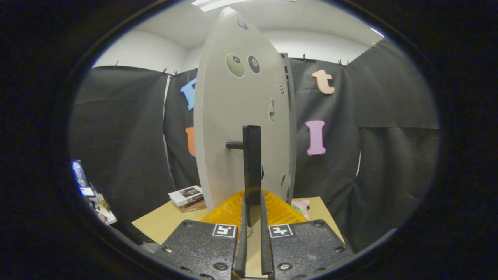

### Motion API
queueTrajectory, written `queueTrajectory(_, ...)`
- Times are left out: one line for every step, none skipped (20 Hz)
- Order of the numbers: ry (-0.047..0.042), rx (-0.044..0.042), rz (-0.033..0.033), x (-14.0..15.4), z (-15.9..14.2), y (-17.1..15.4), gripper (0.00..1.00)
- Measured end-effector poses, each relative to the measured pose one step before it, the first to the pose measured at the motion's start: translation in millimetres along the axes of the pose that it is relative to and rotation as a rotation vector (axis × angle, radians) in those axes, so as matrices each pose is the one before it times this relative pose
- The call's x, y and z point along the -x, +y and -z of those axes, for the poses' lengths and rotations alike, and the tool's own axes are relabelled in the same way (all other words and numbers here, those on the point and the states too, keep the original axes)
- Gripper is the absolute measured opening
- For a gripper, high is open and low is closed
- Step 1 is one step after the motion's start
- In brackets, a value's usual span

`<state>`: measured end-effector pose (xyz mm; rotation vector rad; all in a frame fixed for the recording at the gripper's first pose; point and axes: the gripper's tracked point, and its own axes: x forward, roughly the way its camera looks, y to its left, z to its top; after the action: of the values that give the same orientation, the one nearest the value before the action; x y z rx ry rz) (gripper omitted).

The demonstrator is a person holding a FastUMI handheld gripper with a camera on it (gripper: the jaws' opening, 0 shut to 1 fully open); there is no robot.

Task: Open the shoe cabinet door, grab the shoes and put them into the shoe cabinet, then close the shoe cabinet door.

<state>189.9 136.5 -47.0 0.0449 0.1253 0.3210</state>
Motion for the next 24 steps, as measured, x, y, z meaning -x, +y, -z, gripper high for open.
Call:
queueTrajectory(-0.00697, 0.00351, 0.01704, -0.80, -1.67, -4.90, 0.17)
queueTrajectory(-0.00397, 0.00362, 0.01869, -0.48, 0.03, -4.06, 0.16)
queueTrajectory(-0.00267, 0.00037, 0.01705, -0.33, -0.53, -4.86, 0.16)
queueTrajectory(-0.00351, -0.00298, 0.01749, -1.37, -0.13, -4.67, 0.15)
queueTrajectory(-0.00394, 0.00180, 0.01832, -0.42, -0.90, -4.57, 0.14)
queueTrajectory(-0.00702, 0.00034, 0.01848, -0.41, -0.60, -5.34, 0.11)
queueTrajectory(-0.00506, -0.00249, 0.02044, -0.62, -0.98, -5.37, 0.10)
queueTrajectory(-0.00402, -0.00152, 0.02237, -1.63, -0.01, -5.71, 0.08)
queueTrajectory(-0.00580, -0.00267, 0.01858, 0.27, -0.29, -5.80, 0.07)
queueTrajectory(0.00435, -0.01323, -0.01229, -2.20, 0.48, 0.62, 0.04)
queueTrajectory(0.00346, -0.01082, -0.01854, 0.34, 0.31, 3.07, 0.04)
queueTrajectory(-0.00160, -0.00533, -0.01271, 1.75, -0.29, 1.70, 0.04)
queueTrajectory(-0.00516, -0.00471, -0.01571, 0.42, -1.20, 2.01, 0.04)
queueTrajectory(-0.00286, 0.00133, -0.00832, -0.58, -0.14, -1.50, 0.04)
queueTrajectory(-0.00055, -0.00797, -0.00490, -0.49, -0.20, -0.69, 0.04)
queueTrajectory(0.00740, -0.01511, -0.00230, 1.79, 2.26, 2.91, 0.07)
queueTrajectory(0.01588, -0.01408, 0.01199, 1.66, 3.16, -0.28, 0.07)
queueTrajectory(0.01231, -0.02266, 0.00722, 4.50, 2.73, 0.86, 0.07)
queueTrajectory(-0.00790, -0.00965, 0.00443, 2.73, -1.89, 1.76, 0.08)
queueTrajectory(-0.01550, 0.00630, 0.00644, -2.60, -3.06, -0.74, 0.07)
queueTrajectory(-0.00999, 0.01379, 0.01293, -0.32, -0.56, -3.17, 0.07)
queueTrajectory(-0.00441, 0.01276, 0.01059, 0.21, 2.95, -3.60, 0.07)
queueTrajectory(-0.00369, 0.00137, 0.00692, 1.61, 1.54, -1.82, 0.09)
queueTrajectory(0.00121, -0.01205, -0.00122, 2.27, 1.61, 2.00, 0.14)
